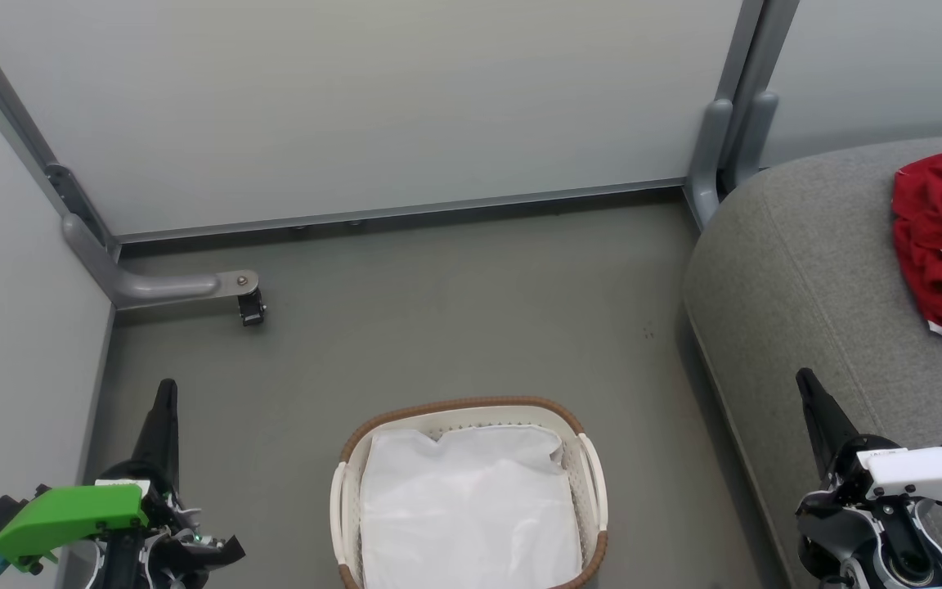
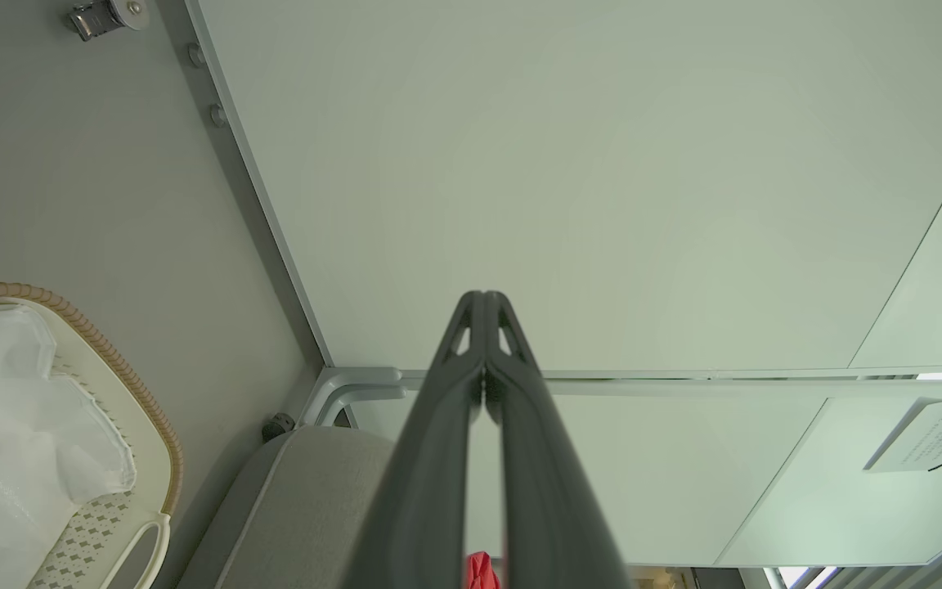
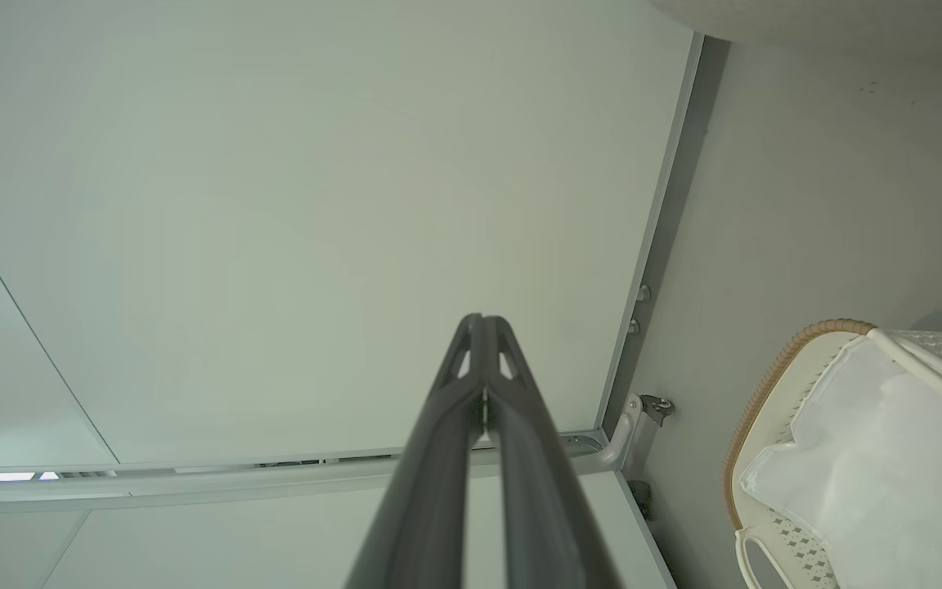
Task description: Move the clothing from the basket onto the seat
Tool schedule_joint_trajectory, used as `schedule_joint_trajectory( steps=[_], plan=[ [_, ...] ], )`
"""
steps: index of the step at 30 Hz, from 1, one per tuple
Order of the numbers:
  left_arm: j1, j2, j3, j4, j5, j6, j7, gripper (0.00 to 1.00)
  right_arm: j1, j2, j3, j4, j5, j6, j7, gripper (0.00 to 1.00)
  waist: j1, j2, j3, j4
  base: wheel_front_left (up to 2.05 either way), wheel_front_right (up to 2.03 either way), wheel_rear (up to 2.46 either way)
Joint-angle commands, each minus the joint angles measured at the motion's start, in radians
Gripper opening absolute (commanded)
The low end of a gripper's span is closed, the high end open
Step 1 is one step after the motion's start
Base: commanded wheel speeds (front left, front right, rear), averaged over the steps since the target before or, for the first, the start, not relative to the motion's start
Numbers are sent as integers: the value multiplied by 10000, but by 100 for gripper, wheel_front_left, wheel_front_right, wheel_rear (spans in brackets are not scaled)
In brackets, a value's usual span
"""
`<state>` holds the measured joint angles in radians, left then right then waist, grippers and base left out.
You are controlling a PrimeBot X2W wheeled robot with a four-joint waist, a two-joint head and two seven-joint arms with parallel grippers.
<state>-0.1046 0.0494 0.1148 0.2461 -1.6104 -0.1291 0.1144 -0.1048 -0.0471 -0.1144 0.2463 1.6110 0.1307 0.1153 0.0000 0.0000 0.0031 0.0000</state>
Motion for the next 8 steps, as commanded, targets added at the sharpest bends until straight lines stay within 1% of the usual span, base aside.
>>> schedule_joint_trajectory(
  steps=[1,8],
  plan=[
    [-101,13,14,-19,-47,-46,29,0,-68,-59,-15,-41,39,0,8,0,0,0,0,0,0,0,0],
    [-101,13,13,-19,-48,-46,28,0,-68,-59,-15,-41,40,0,8,0,0,0,0,0,0,0,0]
  ],
)
